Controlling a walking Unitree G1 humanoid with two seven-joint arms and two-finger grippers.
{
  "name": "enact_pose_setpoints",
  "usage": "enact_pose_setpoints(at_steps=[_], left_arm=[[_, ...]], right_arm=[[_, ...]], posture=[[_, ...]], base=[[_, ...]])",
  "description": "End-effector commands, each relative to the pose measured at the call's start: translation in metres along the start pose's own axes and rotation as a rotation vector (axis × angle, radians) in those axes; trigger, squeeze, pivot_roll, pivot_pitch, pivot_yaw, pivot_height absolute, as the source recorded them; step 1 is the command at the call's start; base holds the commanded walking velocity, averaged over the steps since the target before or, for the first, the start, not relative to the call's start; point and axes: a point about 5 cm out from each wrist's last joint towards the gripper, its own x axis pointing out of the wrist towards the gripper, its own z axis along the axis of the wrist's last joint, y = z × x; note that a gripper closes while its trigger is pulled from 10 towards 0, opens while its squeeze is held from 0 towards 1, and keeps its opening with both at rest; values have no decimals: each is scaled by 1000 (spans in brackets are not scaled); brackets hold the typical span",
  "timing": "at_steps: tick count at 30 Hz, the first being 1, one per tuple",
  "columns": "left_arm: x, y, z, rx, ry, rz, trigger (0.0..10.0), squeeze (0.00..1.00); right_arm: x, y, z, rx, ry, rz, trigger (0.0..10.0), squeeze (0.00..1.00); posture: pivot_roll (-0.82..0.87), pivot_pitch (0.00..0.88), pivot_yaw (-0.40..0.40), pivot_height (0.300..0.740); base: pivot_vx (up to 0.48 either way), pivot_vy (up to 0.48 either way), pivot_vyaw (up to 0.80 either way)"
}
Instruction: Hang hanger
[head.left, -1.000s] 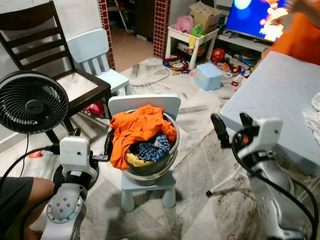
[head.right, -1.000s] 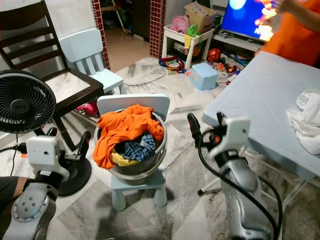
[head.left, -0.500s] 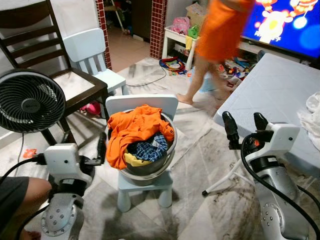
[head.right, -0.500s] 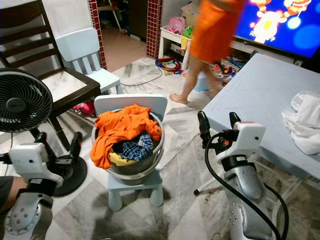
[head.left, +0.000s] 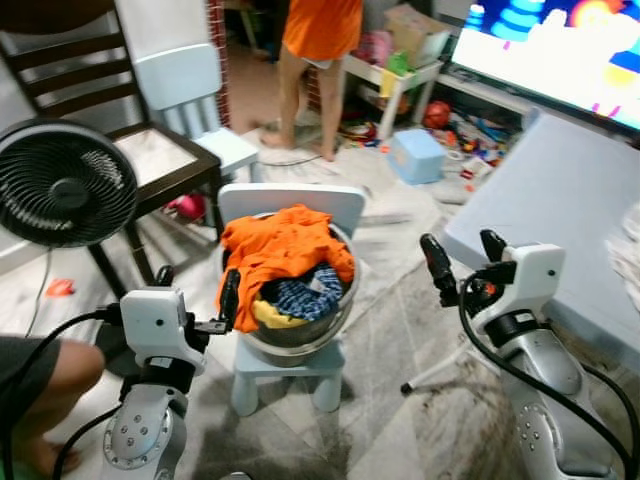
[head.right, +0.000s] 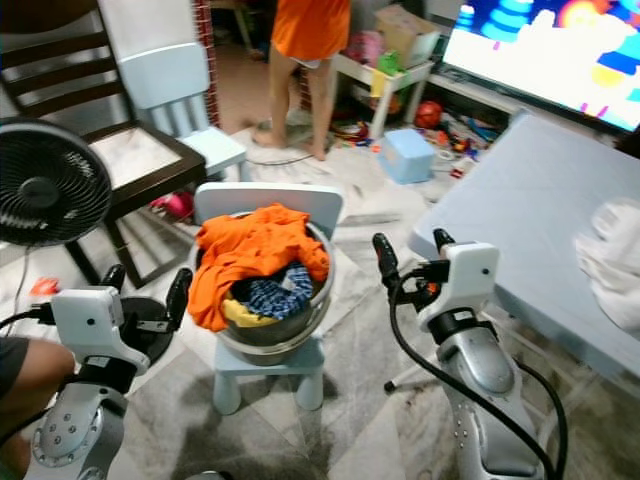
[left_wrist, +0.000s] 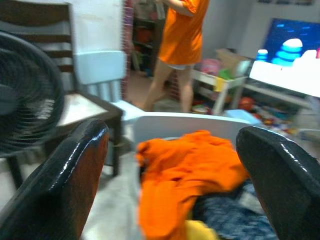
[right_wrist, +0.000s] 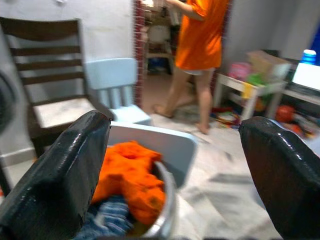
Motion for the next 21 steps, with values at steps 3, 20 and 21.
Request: enact_pose_setpoints(at_steps=[3,20,21], left_arm=[[1,-5,-1,-18,4,-31,10000,0],[5,-14,-1,-47,6,-53,10000,0],[5,-14,-1,-47,6,-53,10000,0]], right_arm=[[0,-4,7,40,-20,-57,10000,0],[1,-1,4,41,37,-33,10000,0],[1,-1,4,41,37,-33,10000,0]], posture=[[93,72,-98,740],[88,78,-96,740],[88,78,-96,740]], base=[[89,0,0],[331,0,0],[341,0,0]])
